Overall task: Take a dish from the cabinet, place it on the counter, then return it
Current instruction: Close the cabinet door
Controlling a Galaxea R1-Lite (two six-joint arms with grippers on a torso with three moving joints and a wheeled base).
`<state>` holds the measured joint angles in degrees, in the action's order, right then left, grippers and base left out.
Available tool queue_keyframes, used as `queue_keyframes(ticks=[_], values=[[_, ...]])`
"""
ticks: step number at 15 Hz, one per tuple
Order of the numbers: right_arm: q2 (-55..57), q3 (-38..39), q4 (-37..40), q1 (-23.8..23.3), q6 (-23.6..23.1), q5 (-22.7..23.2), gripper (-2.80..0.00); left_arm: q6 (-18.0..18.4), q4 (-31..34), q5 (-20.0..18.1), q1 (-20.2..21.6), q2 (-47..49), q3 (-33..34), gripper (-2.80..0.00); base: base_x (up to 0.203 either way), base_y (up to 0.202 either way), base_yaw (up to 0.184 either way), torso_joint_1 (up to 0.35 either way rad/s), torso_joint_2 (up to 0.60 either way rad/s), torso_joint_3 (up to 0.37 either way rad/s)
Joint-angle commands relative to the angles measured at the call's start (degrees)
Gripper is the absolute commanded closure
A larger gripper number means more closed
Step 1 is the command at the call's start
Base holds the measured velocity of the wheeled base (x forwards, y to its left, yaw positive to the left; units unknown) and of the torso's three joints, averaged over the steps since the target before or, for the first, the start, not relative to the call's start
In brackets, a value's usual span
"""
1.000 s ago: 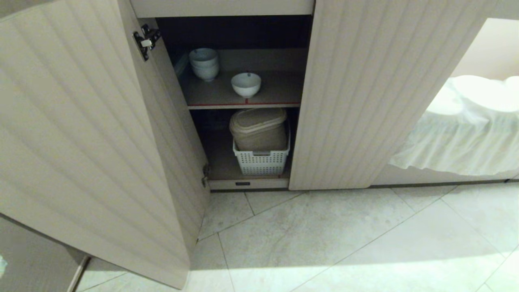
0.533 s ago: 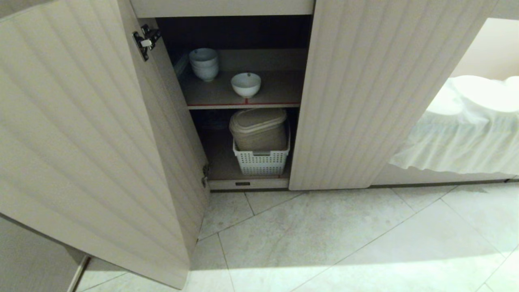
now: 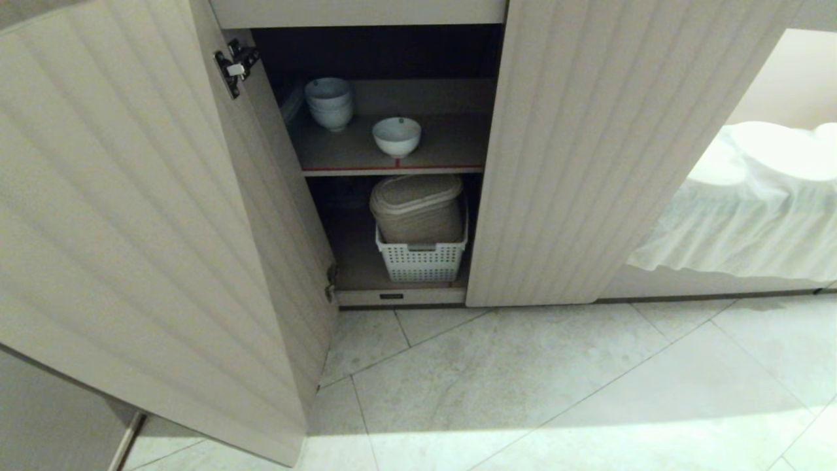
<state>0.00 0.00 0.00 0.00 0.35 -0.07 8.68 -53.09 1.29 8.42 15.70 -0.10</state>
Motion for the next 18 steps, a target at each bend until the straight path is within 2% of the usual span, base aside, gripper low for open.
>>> queue_keyframes(ticks=[1,3,5,6,7,9,10,12,15,18], values=[[0.0,0.0,0.0,0.1,0.0,0.0,0.00,-0.1,1.7,3.6,0.1,0.0,-0.3,0.00,0.000,0.000,0.000,0.000,0.00,0.000],[0.0,0.0,0.0,0.0,0.0,0.0,0.00,-2.0,12.4,12.1,0.1,0.0,-1.4,0.00,0.000,0.000,0.000,0.000,0.00,0.000],[0.0,0.0,0.0,0.1,0.0,0.0,0.00,-7.3,26.7,19.0,0.4,0.0,-3.7,0.00,0.000,0.000,0.000,0.000,0.00,0.000],[0.0,0.0,0.0,0.0,0.0,0.0,0.00,-12.0,33.6,20.9,1.4,0.7,-5.3,0.00,0.000,0.000,0.000,0.000,0.00,0.000],[0.0,0.0,0.0,0.1,0.0,0.0,0.00,-14.5,35.9,21.5,2.1,2.5,-6.0,0.00,0.000,0.000,0.000,0.000,0.00,0.000],[0.0,0.0,0.0,0.1,0.0,0.0,0.00,-17.6,36.5,21.4,2.8,8.5,-7.2,0.00,0.000,0.000,0.000,0.000,0.00,0.000],[0.0,0.0,0.0,0.0,0.0,0.0,0.00,-18.8,36.6,20.0,3.0,11.5,-8.1,0.00,0.000,0.000,0.000,0.000,0.00,0.000],[0.0,0.0,0.0,0.0,0.0,0.0,0.00,-20.1,35.8,11.1,3.8,15.9,-10.3,0.00,0.000,0.000,0.000,0.000,0.00,0.000],[0.0,0.0,0.0,0.0,0.0,0.0,0.00,-20.4,31.2,-1.1,4.6,19.6,-11.5,0.00,0.000,0.000,0.000,0.000,0.00,0.000],[0.0,0.0,-0.1,0.0,0.0,0.0,0.00,-21.3,30.7,-8.4,4.5,21.8,-13.8,0.00,0.000,0.000,0.000,0.000,0.00,0.000]])
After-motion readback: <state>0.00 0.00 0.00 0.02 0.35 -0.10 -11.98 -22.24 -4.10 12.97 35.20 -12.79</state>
